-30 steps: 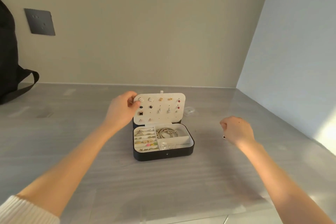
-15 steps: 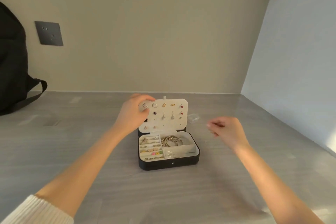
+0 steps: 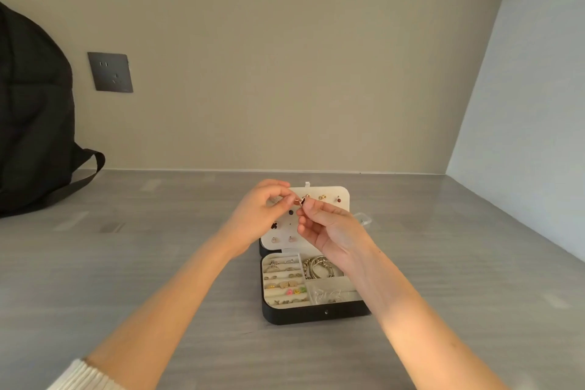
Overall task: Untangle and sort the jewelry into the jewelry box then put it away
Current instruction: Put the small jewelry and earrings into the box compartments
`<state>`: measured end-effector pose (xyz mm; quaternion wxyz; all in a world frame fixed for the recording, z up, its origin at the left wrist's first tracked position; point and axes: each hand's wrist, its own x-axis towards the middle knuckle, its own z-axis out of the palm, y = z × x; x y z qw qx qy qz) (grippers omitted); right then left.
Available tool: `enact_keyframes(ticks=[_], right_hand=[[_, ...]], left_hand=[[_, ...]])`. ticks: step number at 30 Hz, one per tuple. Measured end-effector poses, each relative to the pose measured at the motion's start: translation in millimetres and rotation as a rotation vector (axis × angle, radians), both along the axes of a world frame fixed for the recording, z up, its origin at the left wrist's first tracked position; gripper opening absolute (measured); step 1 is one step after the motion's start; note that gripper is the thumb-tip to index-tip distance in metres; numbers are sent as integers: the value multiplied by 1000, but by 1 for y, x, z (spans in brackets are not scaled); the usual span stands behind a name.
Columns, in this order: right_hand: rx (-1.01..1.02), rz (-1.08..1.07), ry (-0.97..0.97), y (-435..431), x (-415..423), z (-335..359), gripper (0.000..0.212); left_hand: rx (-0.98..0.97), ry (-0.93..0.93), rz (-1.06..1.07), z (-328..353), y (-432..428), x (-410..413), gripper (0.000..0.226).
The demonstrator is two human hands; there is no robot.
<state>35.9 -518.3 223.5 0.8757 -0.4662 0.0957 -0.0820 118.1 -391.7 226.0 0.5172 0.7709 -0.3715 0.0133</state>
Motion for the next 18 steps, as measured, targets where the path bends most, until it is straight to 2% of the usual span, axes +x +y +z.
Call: enact_keyframes(ticks=[6, 10, 14, 18], right_hand=[[127, 36, 42, 4, 2, -4, 7], [143, 73, 34, 7, 4, -5, 8], [263, 164, 14, 12, 4, -3, 8], [382, 138, -33, 5, 3, 0, 6]], left_hand=[[4, 3, -48, -2, 0, 1, 6], [-2, 27, -84, -1, 1, 2, 13], [-11, 52, -127, 1, 2, 5, 15], [-42, 12, -84, -2, 8, 15, 18]])
